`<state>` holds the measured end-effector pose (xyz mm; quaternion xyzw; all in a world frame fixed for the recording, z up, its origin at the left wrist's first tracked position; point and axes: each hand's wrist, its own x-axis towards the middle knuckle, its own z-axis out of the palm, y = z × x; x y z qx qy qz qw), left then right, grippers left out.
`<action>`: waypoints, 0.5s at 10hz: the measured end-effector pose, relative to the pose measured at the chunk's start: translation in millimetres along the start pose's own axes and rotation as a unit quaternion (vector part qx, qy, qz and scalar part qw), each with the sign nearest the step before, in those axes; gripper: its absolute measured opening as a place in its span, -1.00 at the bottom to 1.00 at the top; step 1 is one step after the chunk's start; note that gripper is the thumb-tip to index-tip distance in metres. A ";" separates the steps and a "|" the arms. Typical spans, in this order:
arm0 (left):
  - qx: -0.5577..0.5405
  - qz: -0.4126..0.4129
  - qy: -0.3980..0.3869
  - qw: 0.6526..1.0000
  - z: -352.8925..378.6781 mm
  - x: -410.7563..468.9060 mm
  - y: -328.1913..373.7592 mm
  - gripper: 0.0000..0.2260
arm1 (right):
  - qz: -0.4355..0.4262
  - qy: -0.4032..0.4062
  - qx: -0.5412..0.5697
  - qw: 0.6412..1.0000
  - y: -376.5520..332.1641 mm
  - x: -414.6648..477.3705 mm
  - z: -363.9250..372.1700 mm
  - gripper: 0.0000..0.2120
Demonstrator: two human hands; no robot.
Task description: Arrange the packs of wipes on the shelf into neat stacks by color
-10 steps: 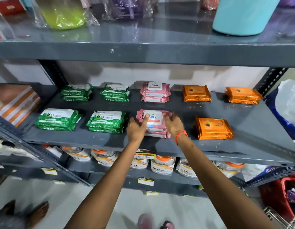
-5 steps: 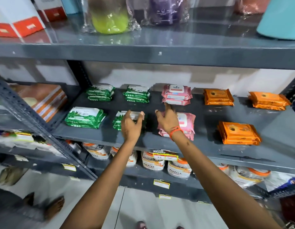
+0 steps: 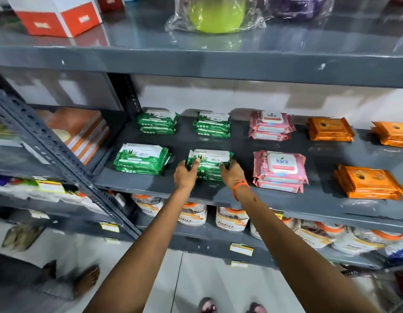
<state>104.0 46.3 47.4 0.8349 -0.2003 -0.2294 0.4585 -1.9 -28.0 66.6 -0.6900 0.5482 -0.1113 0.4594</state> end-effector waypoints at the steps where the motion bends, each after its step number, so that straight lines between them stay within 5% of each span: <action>1: -0.016 -0.002 -0.001 1.000 -1.8 4.6 -2.1 -0.42 | 0.004 0.012 -0.007 1.000 -2.9 2.2 6.0 -0.61; 4: 0.018 0.018 0.038 0.999 -6.8 -4.5 2.8 -0.39 | -0.002 -0.012 0.009 1.000 -4.8 -5.3 -4.9 -0.56; 5: 0.079 0.112 0.111 0.984 -2.4 -28.3 17.1 -0.37 | -0.045 0.012 -0.009 0.999 -6.2 -15.7 -32.4 -0.60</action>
